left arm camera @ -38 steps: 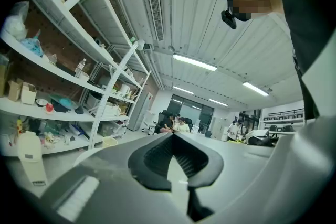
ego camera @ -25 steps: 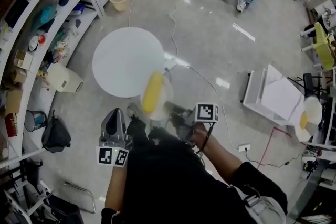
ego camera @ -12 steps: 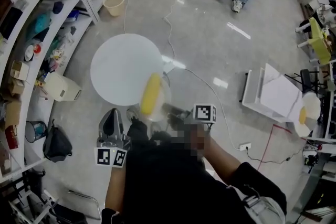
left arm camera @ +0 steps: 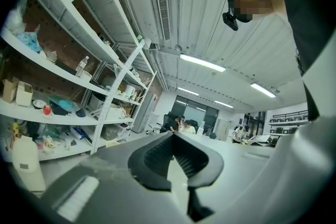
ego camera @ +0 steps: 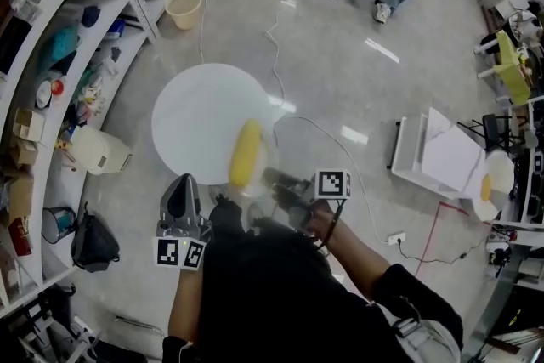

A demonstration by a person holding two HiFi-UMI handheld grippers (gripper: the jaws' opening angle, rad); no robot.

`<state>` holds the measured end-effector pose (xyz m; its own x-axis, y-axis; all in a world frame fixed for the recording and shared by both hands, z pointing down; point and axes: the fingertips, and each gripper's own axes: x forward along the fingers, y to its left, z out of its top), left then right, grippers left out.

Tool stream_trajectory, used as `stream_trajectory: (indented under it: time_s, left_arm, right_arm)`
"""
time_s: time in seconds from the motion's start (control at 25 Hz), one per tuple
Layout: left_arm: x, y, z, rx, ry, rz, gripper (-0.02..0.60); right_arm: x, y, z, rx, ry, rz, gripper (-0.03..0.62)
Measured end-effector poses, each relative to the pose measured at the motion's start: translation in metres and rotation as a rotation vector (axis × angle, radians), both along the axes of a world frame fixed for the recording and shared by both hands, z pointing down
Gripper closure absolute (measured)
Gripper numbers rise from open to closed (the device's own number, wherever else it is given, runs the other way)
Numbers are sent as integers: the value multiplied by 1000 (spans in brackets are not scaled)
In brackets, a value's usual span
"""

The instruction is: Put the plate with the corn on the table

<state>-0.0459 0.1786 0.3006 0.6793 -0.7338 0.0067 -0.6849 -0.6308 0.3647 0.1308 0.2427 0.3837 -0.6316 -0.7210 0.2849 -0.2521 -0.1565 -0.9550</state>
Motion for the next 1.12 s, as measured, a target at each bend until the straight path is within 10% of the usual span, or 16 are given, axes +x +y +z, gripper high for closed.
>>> stream_trajectory:
  time_s: [1.12]
  left_arm:
    - [-66,-101,10,-15,18,7,577]
  right_arm:
    - [-57,-118,0,69,59,-134,556]
